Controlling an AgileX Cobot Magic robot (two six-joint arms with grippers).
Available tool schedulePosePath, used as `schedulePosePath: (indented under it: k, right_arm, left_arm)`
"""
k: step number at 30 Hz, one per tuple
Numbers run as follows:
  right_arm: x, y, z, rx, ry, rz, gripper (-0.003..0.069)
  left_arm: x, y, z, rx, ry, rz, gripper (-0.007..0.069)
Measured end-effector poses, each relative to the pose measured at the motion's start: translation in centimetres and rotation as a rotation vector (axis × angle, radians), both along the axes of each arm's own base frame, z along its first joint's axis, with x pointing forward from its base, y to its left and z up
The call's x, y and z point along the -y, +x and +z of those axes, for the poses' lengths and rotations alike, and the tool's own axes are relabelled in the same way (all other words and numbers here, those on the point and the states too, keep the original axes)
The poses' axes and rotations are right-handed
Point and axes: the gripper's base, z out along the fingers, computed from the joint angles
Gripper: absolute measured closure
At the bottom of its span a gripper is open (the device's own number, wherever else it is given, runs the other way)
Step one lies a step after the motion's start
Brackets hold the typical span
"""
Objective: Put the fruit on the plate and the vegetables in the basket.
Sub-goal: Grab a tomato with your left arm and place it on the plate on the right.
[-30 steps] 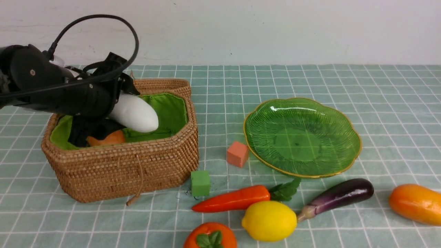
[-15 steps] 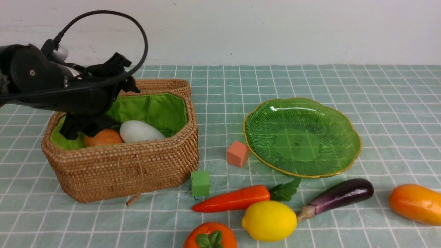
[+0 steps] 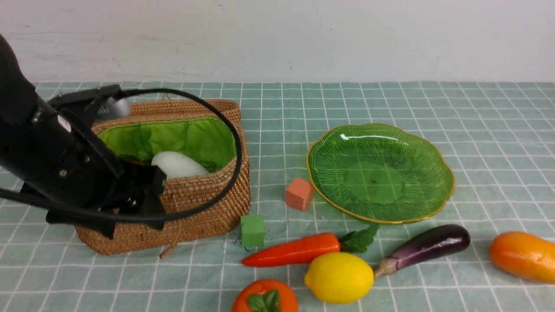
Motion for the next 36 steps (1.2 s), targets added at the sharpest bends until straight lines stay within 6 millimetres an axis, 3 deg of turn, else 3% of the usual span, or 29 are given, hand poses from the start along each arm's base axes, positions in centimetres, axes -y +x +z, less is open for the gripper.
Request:
schedulePosePath:
  k: [8,18,23,28,36]
  right_arm:
    - [0.0,0.0,0.0,0.000,0.000,0.000,0.0418]
    - [0.0,0.0,0.0,0.000,0.000,0.000,0.0418]
    - [0.0,0.0,0.0,0.000,0.000,0.000,0.0418]
    - [0.0,0.0,0.0,0.000,0.000,0.000,0.0418]
    - [0.0,0.0,0.0,0.000,0.000,0.000,0.0418]
  left_arm:
    - [1.1,-1.0,-1.0,-0.053,-0.104,-0.115,0.0092]
    - [5.7,-3.2,-2.9,-0.021,-0.072,-0.340,0.0092]
    - [7.7,-2.9,-3.8,-0.013,-0.106,-0.329,0.0092]
    - [9.6,-2.2,-6.2,-0.069,-0.115,-0.333,0.0091]
    - [10.1,-0.3,-10.1,-0.098,-0.024,-0.322,0.0035]
